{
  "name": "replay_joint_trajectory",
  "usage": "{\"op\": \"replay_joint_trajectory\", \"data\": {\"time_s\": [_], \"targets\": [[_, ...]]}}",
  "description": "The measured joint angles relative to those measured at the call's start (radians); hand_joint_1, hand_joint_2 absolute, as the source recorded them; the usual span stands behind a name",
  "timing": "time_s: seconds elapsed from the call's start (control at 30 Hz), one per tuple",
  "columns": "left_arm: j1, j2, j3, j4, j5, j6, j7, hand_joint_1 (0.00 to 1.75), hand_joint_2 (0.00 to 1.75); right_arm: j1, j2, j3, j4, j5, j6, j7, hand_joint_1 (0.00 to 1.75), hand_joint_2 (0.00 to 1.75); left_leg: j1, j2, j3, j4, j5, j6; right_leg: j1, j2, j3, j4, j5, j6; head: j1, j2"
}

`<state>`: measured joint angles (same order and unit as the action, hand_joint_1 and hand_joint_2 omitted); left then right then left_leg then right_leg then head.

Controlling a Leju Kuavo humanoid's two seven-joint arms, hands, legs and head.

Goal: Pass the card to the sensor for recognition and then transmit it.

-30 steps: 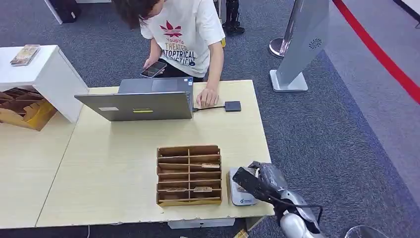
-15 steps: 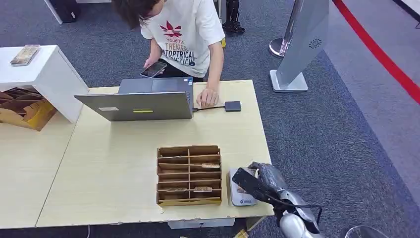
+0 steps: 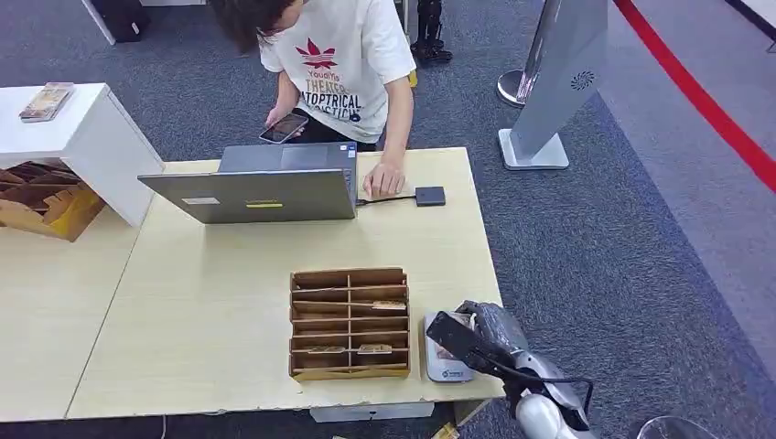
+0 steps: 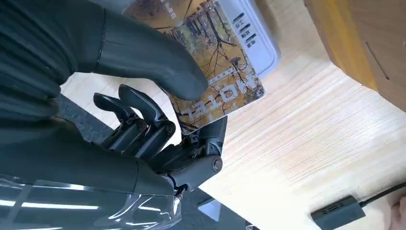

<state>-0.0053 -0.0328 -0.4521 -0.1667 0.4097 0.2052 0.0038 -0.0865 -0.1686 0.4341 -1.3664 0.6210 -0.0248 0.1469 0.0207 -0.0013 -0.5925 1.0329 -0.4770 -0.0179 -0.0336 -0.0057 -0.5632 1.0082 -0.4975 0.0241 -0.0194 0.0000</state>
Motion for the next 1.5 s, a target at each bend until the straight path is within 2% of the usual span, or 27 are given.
{"op": "replay_joint_trajectory", "data": {"time_s": [1.5], "targets": [[0.000,0.000,0.000,0.000,0.000,-0.003,0.000,0.00,0.00,-0.001,0.000,0.005,0.003,0.003,0.002,0.003,1.75,1.75,0.000,0.000,0.000,0.000,0.000,0.000,0.000,0.000,0.000,0.000,0.000,0.000,0.000,0.000]]}}
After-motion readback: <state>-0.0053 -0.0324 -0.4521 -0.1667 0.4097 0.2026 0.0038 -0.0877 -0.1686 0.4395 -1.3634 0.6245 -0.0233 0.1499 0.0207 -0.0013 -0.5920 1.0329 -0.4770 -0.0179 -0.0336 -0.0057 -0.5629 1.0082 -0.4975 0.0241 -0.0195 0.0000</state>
